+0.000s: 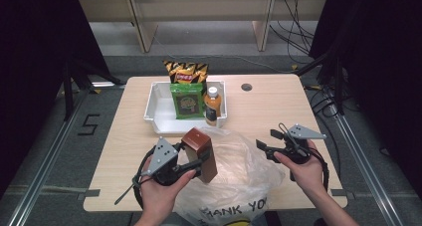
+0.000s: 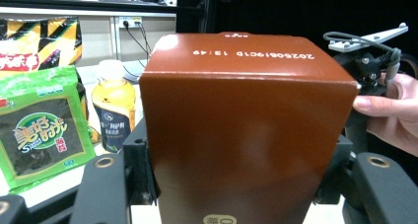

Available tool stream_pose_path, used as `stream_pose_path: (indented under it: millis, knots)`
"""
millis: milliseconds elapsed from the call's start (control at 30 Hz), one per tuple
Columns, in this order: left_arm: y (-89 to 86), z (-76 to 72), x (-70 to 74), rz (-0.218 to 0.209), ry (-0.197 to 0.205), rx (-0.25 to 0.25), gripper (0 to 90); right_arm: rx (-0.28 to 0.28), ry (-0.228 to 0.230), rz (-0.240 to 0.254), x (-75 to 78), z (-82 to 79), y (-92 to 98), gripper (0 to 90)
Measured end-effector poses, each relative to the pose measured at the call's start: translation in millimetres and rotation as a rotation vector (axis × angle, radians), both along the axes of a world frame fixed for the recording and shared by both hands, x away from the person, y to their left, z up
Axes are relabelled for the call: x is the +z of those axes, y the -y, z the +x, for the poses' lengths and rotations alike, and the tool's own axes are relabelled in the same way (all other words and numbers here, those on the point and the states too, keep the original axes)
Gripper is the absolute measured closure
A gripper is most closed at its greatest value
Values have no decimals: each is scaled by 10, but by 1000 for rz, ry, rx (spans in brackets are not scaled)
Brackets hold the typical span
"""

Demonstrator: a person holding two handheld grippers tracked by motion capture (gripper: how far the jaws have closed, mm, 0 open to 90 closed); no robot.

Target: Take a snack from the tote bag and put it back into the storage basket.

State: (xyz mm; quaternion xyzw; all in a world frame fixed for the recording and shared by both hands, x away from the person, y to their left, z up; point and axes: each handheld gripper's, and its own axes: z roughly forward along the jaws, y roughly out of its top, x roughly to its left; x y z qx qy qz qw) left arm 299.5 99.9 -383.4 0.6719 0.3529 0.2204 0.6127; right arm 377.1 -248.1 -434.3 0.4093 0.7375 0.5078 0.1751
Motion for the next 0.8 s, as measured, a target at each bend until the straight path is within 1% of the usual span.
stream_pose_path:
  millis: [100, 133, 233, 267, 367, 433, 500, 633, 800]
  knots:
    - [-14, 7, 31, -1, 0, 2, 371, -10, 1, -1, -1, 0, -3, 291]
    - [-13, 9, 40, -6, 0, 2, 371, 1, -1, 1, 0, 0, 1, 291]
    - [-21, 19, 71, -7, 5, 1, 372, 1, 5, 1, 1, 2, 3, 291]
    - [-24, 21, 82, -4, 5, 3, 372, -5, 5, 5, 2, 2, 0, 291]
    - [-31, 29, 102, -1, -2, 3, 372, 1, 14, -2, -1, 9, 12, 292]
    - [-36, 31, 108, -5, -4, 7, 372, -3, 5, 5, 1, 1, 3, 293]
    - [-40, 36, 115, -2, -3, 6, 372, 1, 6, 2, 1, 1, 6, 294]
    - [-52, 42, 136, -5, 0, 7, 372, 11, 22, -7, -3, 17, 17, 296]
    - [-73, 46, 174, -5, 7, 12, 372, 8, 20, -4, -3, 16, 14, 297]
